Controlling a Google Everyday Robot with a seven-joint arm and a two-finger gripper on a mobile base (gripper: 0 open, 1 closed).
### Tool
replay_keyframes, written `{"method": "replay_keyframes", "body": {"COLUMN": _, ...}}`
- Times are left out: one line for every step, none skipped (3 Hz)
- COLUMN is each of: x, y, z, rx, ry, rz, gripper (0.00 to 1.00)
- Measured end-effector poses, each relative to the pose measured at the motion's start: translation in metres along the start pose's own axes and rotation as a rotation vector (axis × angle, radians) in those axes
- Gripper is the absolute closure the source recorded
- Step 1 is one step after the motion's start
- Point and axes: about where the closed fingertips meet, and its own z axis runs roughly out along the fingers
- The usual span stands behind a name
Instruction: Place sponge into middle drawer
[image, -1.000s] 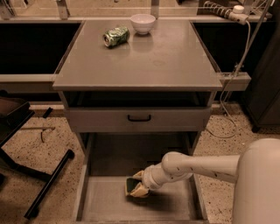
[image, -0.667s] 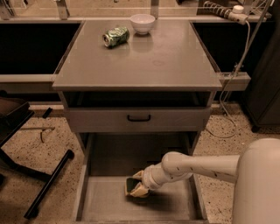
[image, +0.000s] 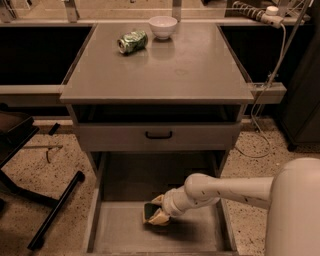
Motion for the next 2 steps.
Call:
{"method": "replay_keyframes", "body": {"x": 0.0000, "y": 0.0000, "z": 0.0001, "rx": 0.000, "ry": 0.000, "rz": 0.000, "gripper": 0.12}}
{"method": "replay_keyframes", "body": {"x": 0.0000, "y": 0.0001, "z": 0.0001, "rx": 0.000, "ry": 0.000, "rz": 0.000, "gripper": 0.00}}
